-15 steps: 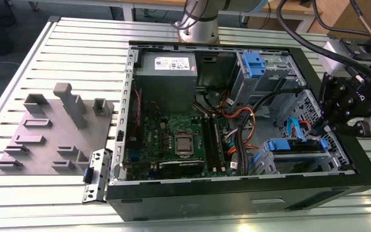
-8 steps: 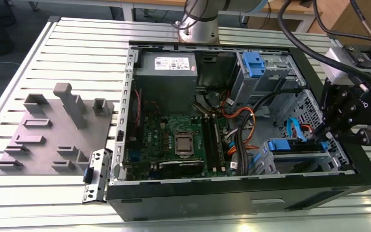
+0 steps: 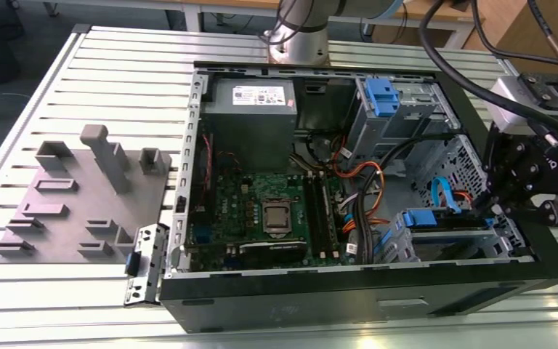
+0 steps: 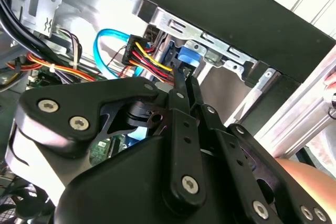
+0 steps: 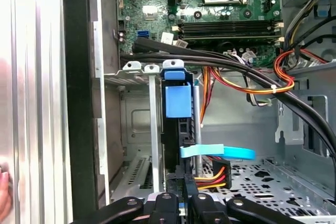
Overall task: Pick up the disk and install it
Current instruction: 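Insert the second disk wire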
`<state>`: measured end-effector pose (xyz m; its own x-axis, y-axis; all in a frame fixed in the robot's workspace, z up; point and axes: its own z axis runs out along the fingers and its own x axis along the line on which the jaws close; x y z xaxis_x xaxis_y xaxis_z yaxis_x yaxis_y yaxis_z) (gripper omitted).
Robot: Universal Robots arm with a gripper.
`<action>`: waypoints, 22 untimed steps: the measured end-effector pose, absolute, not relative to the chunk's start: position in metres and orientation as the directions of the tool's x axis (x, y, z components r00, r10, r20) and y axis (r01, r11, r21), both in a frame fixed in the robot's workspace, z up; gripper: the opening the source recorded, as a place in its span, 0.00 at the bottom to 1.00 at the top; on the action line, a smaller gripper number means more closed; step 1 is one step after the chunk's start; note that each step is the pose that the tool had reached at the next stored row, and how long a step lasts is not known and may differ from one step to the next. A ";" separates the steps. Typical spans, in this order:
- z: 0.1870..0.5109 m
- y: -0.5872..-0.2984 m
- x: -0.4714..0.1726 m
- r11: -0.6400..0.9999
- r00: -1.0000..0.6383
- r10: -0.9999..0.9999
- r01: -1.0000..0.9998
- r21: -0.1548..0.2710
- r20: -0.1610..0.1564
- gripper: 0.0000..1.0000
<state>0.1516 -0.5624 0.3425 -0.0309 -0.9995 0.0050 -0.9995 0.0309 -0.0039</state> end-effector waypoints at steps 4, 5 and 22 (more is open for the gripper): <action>0.341 -0.564 0.151 0.030 -0.030 -1.000 -1.000 -0.004 0.005 0.16; 0.340 -0.564 0.151 0.030 -0.030 -1.000 -1.000 -0.004 0.005 0.16; 0.338 -0.564 0.150 0.030 -0.030 -1.000 -1.000 -0.004 0.005 0.24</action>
<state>0.1499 -0.5642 0.3384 -0.0301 -0.9995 0.0048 -0.9995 0.0300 -0.0039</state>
